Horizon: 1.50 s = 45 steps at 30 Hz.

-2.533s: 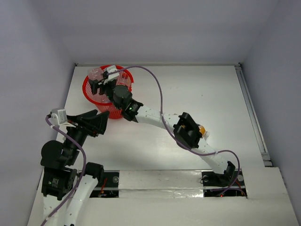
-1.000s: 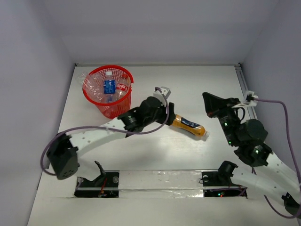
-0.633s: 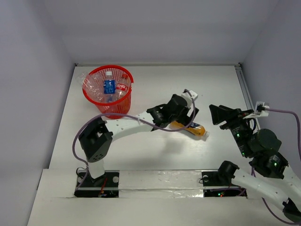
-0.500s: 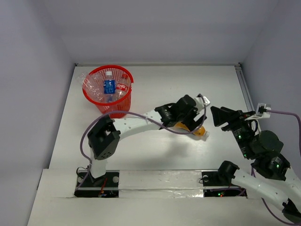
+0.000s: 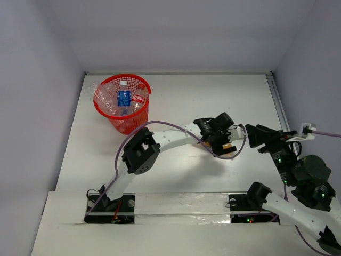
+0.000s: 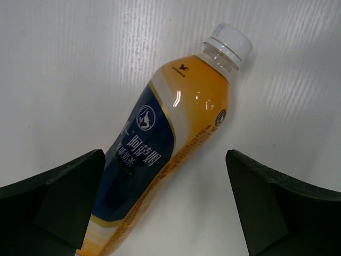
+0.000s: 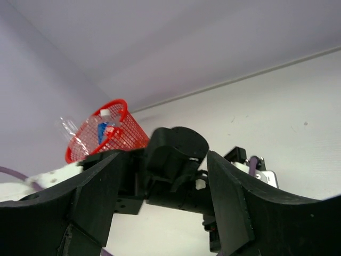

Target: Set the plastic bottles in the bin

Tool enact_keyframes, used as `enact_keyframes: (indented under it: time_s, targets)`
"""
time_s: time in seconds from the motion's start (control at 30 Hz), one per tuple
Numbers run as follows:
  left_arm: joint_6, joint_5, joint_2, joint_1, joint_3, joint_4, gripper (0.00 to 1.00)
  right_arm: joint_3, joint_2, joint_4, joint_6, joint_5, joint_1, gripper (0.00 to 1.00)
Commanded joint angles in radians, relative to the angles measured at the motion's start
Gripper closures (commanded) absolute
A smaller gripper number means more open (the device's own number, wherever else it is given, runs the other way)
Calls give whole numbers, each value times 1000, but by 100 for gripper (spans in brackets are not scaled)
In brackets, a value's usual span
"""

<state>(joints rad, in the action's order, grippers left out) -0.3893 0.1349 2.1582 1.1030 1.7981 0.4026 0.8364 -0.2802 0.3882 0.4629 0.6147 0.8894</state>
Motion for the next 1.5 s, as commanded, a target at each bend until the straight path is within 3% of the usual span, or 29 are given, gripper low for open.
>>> enact_keyframes:
  time_s: [0.0,0.13,0.23,0.37,0.57,0.83,1.07,1.23,1.47]
  targets:
    - [-46,51,54,-2,82,36,1,53,68,5,3,13,0,30]
    - [-45,25,179,-2,161,56,2,70,99,14,-9,3,0,30]
    - [-23,34,244,-2,198,53,14,55,96,9,-7,-10,0,30]
    - [9,20,201,-11,164,21,63,41,78,-12,-12,-21,0,30]
    - [81,-81,-83,-32,11,-112,77,41,65,-55,-26,-46,0,30]
    - [375,-213,-490,-251,-177,-320,74,27,12,-75,-26,-62,0,30]
    - [615,-371,-799,-511,-308,-392,68,-14,-163,-181,-7,-255,0,30]
    - [673,-423,-862,-687,-397,-395,67,-46,-253,-255,10,-335,0,30]
    - [669,-446,-795,-779,-416,-360,67,-71,-281,-278,11,-365,0,30]
